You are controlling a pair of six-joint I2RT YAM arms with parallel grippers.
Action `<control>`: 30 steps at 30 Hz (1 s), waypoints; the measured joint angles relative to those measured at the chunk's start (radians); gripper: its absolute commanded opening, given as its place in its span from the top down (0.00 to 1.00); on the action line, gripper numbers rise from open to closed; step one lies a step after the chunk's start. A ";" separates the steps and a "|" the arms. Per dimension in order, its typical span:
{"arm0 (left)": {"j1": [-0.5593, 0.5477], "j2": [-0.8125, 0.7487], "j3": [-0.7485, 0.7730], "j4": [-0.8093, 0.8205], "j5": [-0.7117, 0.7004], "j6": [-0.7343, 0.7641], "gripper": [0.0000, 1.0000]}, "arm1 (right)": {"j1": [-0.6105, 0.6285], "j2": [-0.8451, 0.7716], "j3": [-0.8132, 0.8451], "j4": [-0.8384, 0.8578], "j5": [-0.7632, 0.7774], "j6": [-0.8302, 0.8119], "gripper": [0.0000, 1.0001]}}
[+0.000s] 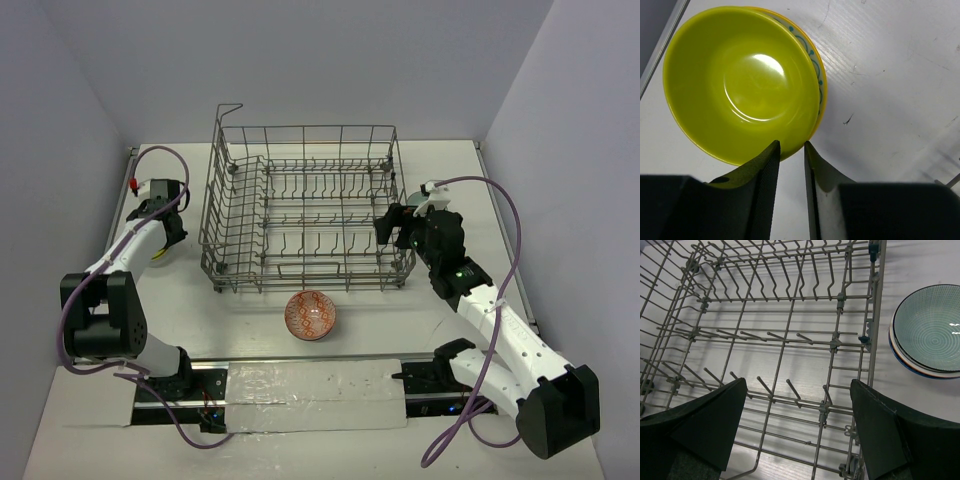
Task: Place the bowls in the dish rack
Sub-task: Pick up the bowl from the bowl.
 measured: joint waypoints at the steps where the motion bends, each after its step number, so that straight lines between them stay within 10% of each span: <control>1: 0.000 0.000 0.000 0.000 0.000 0.000 0.71 | 0.000 0.000 0.000 0.000 0.000 0.000 0.09; 30: -0.020 -0.090 0.001 0.009 -0.035 0.004 0.78 | 0.000 0.017 0.011 -0.003 0.001 0.000 0.09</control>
